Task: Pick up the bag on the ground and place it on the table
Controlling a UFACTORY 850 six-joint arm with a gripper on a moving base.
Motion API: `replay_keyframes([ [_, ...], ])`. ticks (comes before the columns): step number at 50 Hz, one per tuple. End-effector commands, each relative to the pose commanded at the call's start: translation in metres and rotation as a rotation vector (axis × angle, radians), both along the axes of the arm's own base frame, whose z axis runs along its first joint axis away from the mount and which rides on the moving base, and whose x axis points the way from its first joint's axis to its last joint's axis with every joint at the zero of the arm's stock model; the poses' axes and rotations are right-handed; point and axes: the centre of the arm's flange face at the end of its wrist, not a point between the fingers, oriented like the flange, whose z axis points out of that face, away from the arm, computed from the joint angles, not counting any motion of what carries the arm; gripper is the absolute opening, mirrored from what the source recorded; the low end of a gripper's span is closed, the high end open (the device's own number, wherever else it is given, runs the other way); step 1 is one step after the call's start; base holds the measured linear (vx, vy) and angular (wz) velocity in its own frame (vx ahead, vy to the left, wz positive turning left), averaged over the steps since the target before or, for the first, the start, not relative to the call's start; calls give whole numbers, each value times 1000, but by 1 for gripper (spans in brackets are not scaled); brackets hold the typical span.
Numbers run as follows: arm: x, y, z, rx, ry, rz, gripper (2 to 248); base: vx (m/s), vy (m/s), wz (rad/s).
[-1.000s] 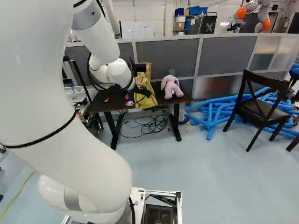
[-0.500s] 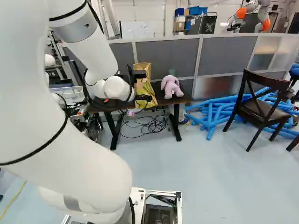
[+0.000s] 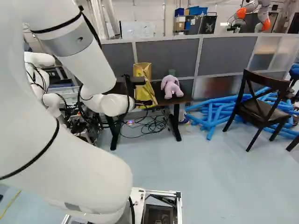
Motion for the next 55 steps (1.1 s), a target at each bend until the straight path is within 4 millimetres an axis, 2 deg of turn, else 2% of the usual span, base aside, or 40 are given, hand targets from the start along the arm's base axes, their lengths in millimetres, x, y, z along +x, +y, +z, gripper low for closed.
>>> replay_keyframes([
  [28, -39, -3, -18, -3, -103, -3, 247, 0, 0, 0],
  [55, -58, -4, -26, -4, -152, -4, 247, 0, 0, 0],
])
